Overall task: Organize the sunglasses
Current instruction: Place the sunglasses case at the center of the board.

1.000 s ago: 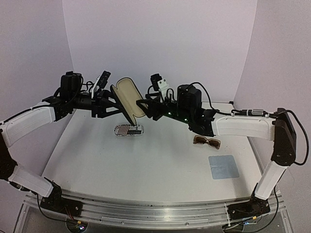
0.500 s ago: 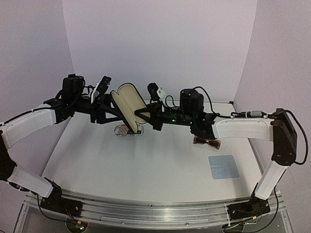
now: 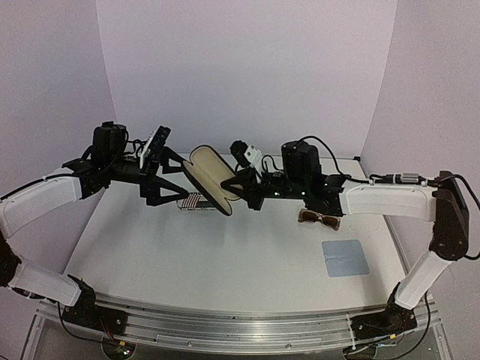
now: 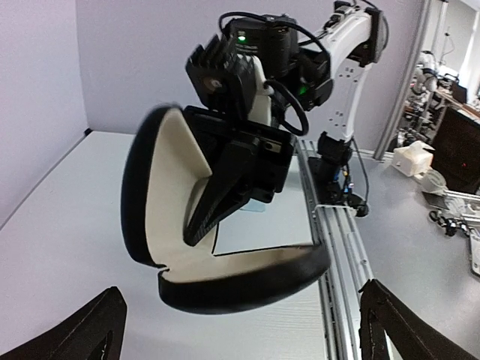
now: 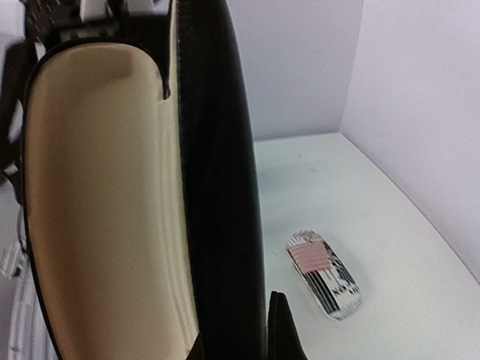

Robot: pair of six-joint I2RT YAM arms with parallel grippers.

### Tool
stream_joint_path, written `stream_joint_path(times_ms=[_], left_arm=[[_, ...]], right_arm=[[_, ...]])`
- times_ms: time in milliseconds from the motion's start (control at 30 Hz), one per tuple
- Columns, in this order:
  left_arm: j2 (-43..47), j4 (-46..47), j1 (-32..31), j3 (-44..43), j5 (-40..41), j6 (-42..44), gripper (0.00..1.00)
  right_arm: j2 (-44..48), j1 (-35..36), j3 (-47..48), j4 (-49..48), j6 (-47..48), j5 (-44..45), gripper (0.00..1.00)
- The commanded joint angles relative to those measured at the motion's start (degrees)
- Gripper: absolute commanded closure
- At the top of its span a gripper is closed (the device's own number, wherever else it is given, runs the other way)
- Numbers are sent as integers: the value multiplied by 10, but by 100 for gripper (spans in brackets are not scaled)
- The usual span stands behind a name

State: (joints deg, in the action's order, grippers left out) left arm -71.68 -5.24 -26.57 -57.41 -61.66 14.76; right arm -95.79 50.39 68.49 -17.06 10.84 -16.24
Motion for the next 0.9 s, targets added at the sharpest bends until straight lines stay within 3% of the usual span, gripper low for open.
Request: stream_joint_path(times_ms=[0,133,267,400,667,867], left_arm=[[56,3,3,26,129,-9,0],[82,37,3,57,154,-32,0],[85,42,3,63,155,-41,0],[82,42,3,63,152,-32,0],[78,49,3,62,139,-21,0],[75,44,3,58,138,-12,0]], right_arm=[[7,-2,13,181,140,196,100],[-38,3,11,232,238,358,100],[-87,11,15,232,315,422,100],[-126,25,21,232,388,415,100],[-162,27,32,223,400,354,100],[-172,27,29,210,393,340,81]])
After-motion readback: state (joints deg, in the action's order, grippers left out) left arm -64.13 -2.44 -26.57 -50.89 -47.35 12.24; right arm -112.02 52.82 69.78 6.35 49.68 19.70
